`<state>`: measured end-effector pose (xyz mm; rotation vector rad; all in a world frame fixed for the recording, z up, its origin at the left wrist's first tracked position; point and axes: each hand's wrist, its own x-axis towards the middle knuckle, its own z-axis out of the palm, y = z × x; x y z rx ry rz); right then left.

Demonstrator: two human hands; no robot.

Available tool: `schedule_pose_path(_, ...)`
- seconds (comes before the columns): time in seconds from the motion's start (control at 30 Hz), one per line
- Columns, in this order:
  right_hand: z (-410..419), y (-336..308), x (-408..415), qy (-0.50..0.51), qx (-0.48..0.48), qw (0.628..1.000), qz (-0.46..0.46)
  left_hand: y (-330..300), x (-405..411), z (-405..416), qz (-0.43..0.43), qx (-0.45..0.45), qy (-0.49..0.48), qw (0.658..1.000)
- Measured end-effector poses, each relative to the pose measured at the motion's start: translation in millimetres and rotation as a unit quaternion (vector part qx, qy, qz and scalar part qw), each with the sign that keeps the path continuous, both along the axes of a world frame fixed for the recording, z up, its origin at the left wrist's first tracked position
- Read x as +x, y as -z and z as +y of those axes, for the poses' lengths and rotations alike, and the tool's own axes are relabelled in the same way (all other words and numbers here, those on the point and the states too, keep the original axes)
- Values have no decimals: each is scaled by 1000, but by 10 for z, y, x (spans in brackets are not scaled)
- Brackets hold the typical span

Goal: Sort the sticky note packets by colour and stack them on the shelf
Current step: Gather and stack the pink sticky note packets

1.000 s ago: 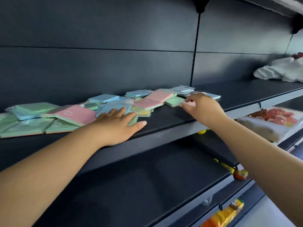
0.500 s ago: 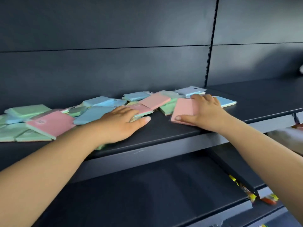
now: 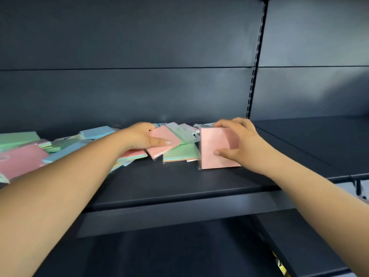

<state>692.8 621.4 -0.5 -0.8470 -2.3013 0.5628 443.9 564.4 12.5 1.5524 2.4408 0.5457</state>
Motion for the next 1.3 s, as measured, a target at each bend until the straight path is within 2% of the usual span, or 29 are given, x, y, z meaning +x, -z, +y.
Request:
schedule_pose_path(0.13,89,44,30,-9,-29,999,19,-55,75,-18,9,61,-24,998)
schedule_pose_path(0.27,139,64,36,16,-127,984,121,-124,100,-90,-14,121,-71,990)
schedule_pose_path(0.37,206,56,16,11,-220,950,221,-150,60,-191,-97,202,-108,969)
schedule_pose_path(0.47,262,-5,-36,2,-280,920,274,-152,4,-323,-216,264,-114,933)
schedule_pose_path(0.57,197,-85,-147,-57,-400,842,358,-163,1,-516,-360,312,-109,872)
schedule_pose_path(0.63,84,-134,-263,-92,-423,833,345,-167,0,-708,-421,333,-104,837)
schedule_pose_path(0.73,-153,-198,-444,-145,-438,822,333,-165,-27,-1046,-448,358,-121,810)
schedule_pose_path(0.9,-876,-259,-890,-212,-436,810,329,-203,-207,-1872,-448,386,-151,792)
schedule_pose_path(1.07,-1906,-329,-1441,-262,-416,798,349,-129,-581,-3035,-466,417,-155,765)
schedule_pose_path(1.2,-2722,-298,-1901,-273,-424,792,344,-61,-887,-3927,-485,427,-165,745)
schedule_pose_path(1.3,-3225,-223,-2254,-274,-443,780,347,17,-1084,-4501,-474,432,-183,745)
